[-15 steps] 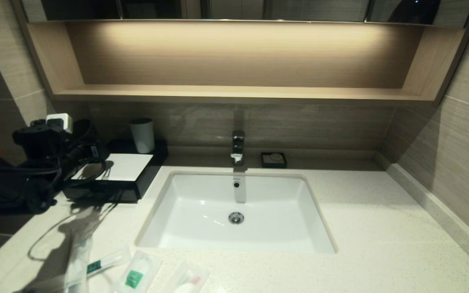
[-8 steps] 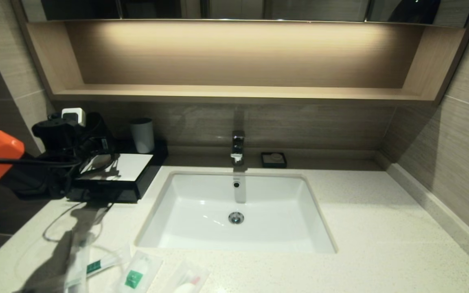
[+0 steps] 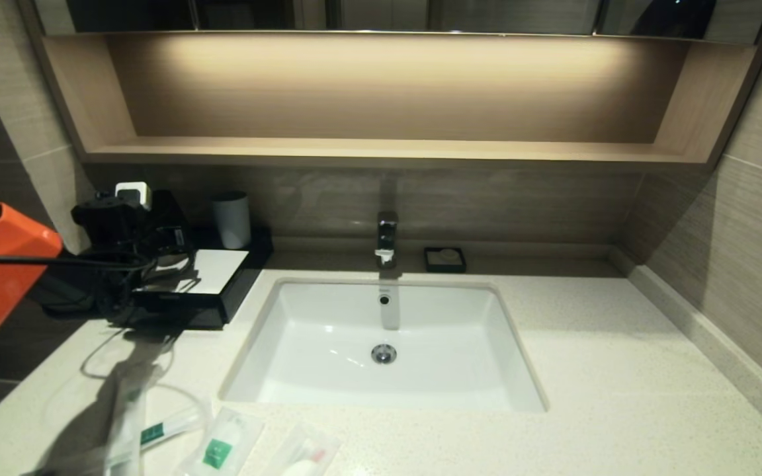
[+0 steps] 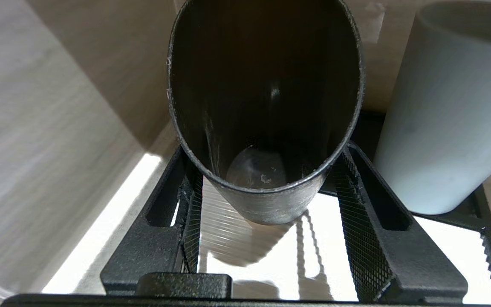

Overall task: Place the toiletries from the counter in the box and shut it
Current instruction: Place the cup on the storage box

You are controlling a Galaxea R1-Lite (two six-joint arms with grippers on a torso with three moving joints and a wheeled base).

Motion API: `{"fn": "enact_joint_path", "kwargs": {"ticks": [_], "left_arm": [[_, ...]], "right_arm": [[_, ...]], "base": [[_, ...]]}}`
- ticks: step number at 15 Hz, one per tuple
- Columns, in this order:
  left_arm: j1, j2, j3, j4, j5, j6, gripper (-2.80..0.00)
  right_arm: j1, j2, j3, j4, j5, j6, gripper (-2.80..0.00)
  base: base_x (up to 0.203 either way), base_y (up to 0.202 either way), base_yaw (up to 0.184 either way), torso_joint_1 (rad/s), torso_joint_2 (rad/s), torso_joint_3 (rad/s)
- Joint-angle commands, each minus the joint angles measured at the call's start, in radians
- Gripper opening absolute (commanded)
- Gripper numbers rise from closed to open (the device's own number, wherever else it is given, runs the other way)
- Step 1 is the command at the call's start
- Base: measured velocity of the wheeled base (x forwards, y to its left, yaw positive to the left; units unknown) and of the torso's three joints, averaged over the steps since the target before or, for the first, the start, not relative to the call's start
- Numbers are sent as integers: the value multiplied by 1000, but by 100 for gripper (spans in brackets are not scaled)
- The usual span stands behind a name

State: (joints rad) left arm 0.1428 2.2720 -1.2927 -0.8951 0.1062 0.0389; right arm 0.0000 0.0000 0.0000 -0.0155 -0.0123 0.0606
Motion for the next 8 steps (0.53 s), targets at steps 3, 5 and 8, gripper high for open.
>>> {"fn": "enact_joint_path", "kwargs": {"ticks": [3,5,8], "left_arm": [[0,42,-55,-5,2,-2,-280],[0,52,-90,18,3,-5,-280],[0,69,-102,27,3,-4,-280]], "right_arm": [[0,0,0,0,0,1,-280],[0,0,0,0,0,1,-280],[0,0,0,-1,1,1,-280]], "base": [[0,0,0,0,0,0],[0,0,0,0,0,0],[0,0,0,0,0,0]]}}
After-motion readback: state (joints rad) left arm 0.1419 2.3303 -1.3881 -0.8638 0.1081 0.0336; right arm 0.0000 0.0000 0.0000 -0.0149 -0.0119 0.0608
